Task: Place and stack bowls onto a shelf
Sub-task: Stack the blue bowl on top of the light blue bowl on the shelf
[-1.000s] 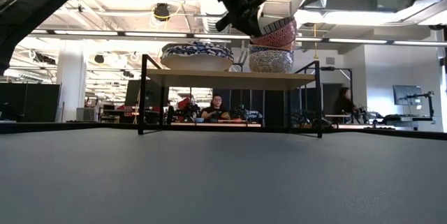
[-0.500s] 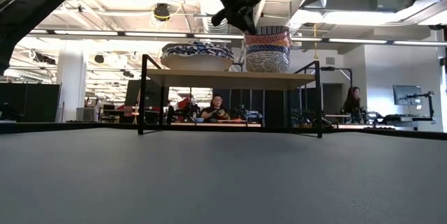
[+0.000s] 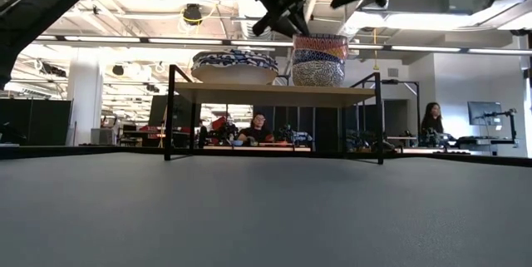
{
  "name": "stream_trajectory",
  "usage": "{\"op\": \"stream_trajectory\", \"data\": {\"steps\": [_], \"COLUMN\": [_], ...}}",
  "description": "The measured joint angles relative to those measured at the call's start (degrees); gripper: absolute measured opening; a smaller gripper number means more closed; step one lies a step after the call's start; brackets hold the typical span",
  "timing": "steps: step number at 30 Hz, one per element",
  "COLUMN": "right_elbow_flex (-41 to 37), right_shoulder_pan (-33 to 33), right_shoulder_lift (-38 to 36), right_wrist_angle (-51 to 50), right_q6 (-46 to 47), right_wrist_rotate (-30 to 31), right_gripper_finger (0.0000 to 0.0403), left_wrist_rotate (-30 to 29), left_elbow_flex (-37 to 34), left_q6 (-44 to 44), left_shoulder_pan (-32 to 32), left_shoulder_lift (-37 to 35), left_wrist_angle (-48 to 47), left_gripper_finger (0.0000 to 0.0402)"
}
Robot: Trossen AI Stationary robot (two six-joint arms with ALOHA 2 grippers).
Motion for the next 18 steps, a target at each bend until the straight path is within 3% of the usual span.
{"op": "stream_trajectory", "data": {"steps": [7, 18], "right_elbow_flex": [-0.04, 0.02], "right_shoulder_pan": [-6.29, -11.14], "right_shoulder_lift": [5.89, 7.73], "right_wrist_angle": [0.09, 0.65], "right_q6": [-1.23, -1.23], "right_wrist_rotate": [-4.70, -9.45], "right_gripper_finger": [0.0031, 0.0026], "left_wrist_rotate": [-0.63, -3.21], "left_elbow_flex": [0.02, -3.88], "left_q6": [1.09, 2.96], "left_shoulder_pan": [0.43, 0.70], "left_shoulder_lift": [-0.02, -0.07], "left_wrist_angle": [-0.70, -0.59], "left_gripper_finger": [0.0134, 0.0135]}}
